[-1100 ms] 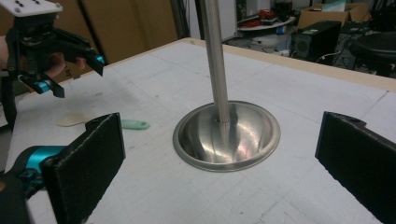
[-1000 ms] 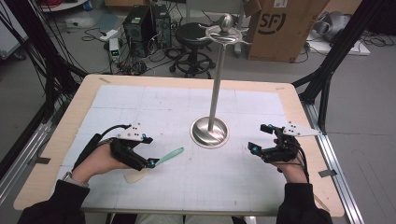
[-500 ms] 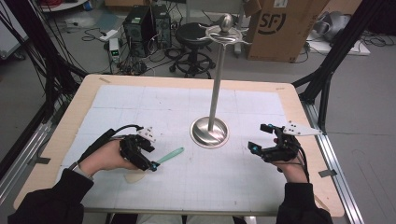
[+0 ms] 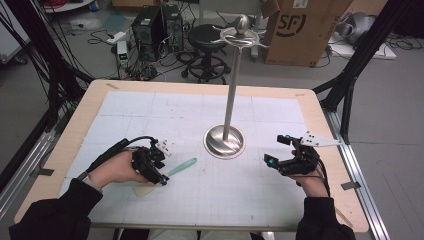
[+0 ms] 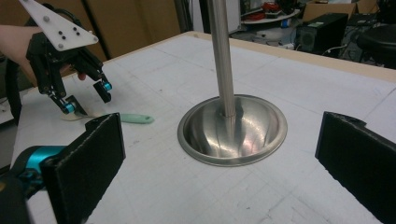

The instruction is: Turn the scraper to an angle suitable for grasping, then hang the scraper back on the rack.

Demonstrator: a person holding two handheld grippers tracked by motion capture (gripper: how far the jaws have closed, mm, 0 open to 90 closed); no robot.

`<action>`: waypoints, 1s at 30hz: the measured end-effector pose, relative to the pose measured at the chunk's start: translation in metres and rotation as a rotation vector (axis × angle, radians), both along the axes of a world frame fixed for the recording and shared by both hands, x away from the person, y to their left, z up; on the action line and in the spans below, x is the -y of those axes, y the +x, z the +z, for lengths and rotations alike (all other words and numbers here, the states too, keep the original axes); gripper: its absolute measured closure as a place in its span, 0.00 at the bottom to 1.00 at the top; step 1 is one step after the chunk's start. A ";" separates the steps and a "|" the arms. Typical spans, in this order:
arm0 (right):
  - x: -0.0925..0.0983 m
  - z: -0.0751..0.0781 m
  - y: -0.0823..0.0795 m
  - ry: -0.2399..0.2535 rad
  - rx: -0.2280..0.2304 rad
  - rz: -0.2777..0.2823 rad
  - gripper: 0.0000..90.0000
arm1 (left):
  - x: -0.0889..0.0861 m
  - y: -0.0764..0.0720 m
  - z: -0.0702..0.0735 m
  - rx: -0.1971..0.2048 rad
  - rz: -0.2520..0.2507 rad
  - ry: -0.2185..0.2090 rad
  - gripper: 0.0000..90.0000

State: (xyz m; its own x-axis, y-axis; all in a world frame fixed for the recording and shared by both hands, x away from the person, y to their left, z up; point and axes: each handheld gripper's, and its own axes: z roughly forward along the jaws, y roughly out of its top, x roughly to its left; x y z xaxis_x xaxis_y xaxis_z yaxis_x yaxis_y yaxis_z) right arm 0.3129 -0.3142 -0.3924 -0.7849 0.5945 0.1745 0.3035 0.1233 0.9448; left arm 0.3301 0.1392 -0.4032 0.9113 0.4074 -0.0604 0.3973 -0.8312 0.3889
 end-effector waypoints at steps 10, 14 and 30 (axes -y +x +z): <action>0.000 0.000 -0.001 0.003 0.000 -0.006 0.00 | 0.015 0.001 -0.005 -0.056 0.029 0.118 0.63; 0.001 0.000 -0.001 0.005 -0.001 -0.006 0.00 | 0.018 0.004 -0.004 -0.062 0.049 0.150 0.69; 0.003 -0.001 -0.002 0.007 -0.003 -0.011 0.00 | 0.034 0.004 -0.003 -0.066 0.017 0.264 0.89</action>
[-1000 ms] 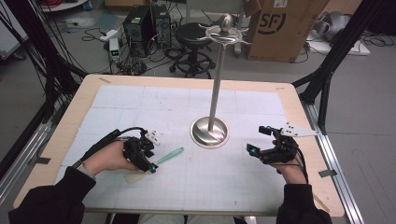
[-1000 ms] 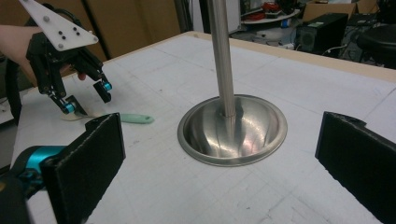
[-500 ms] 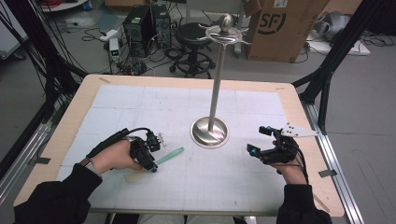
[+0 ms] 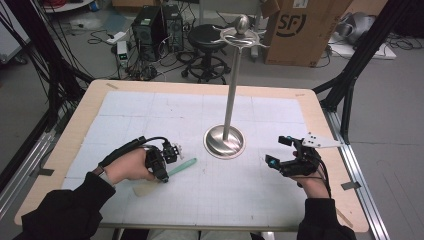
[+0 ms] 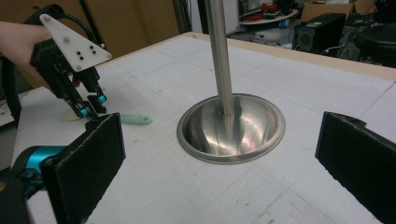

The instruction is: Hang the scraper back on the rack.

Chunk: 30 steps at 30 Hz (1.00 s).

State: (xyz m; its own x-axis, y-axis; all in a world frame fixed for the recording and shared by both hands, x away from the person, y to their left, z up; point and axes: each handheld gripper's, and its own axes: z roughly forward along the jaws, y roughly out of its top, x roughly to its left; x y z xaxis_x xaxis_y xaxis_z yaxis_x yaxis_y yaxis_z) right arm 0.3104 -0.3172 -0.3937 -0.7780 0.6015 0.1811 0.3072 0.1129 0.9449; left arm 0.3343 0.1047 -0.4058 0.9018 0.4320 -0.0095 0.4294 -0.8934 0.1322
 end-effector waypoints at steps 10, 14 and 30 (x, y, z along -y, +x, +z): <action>0.000 0.000 0.001 0.001 -0.002 -0.001 0.00 | -0.007 -0.004 0.006 0.025 -0.018 -0.071 0.90; -0.001 -0.001 0.002 -0.001 -0.006 -0.002 0.00 | -0.016 -0.004 0.017 0.039 0.007 -0.149 0.90; 0.000 -0.003 0.005 -0.005 -0.011 -0.004 0.00 | -0.039 0.005 0.042 0.123 0.125 -0.516 0.90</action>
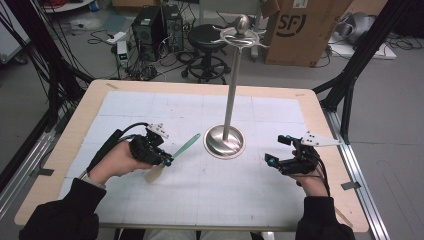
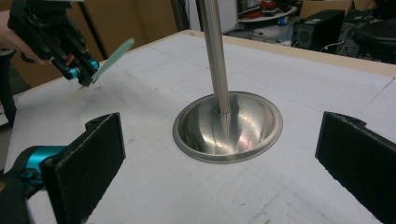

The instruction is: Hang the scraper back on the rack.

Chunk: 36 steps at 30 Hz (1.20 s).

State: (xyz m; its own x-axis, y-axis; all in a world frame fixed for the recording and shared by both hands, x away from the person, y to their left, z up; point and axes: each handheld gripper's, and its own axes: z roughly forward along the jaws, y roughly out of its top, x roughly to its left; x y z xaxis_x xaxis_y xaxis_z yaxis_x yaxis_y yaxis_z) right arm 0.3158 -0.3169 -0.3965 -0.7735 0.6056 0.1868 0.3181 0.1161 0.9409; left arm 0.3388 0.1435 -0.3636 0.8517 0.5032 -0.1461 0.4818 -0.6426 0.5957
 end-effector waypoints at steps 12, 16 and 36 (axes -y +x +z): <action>0.000 0.000 0.001 0.002 0.000 0.000 0.00 | -0.010 -0.001 0.028 0.189 0.063 -0.253 0.90; 0.000 0.000 0.000 0.002 0.000 0.003 0.00 | -0.008 -0.003 0.038 0.241 0.070 -0.344 0.90; 0.001 0.001 -0.005 0.005 0.006 0.003 0.00 | 0.005 0.005 0.087 0.367 0.039 -0.465 0.89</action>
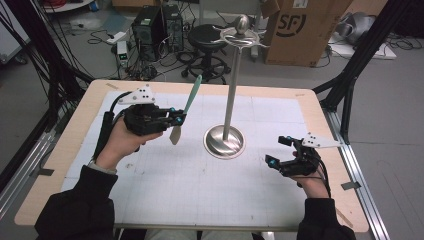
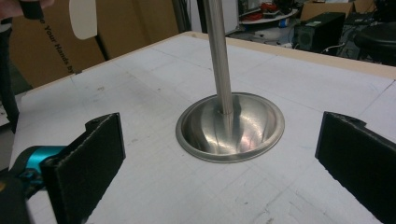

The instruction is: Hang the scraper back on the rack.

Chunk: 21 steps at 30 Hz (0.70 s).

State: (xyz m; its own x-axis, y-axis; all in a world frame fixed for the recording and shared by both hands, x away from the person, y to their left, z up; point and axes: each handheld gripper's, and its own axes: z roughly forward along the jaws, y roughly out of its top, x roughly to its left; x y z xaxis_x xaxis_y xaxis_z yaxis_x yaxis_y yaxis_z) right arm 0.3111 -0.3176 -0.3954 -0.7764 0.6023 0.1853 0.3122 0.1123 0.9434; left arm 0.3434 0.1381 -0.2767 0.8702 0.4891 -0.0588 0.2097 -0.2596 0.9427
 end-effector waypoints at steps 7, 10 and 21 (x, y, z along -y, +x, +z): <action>0.001 0.000 0.000 0.004 0.006 -0.001 0.00 | 0.005 0.002 0.019 0.018 -0.004 -0.021 0.90; 0.001 0.000 0.000 0.006 0.004 0.000 0.00 | 0.006 0.004 0.028 0.026 -0.006 -0.030 0.90; 0.002 0.001 0.000 0.011 0.008 0.000 0.00 | 0.015 0.009 0.055 0.064 -0.008 -0.043 0.90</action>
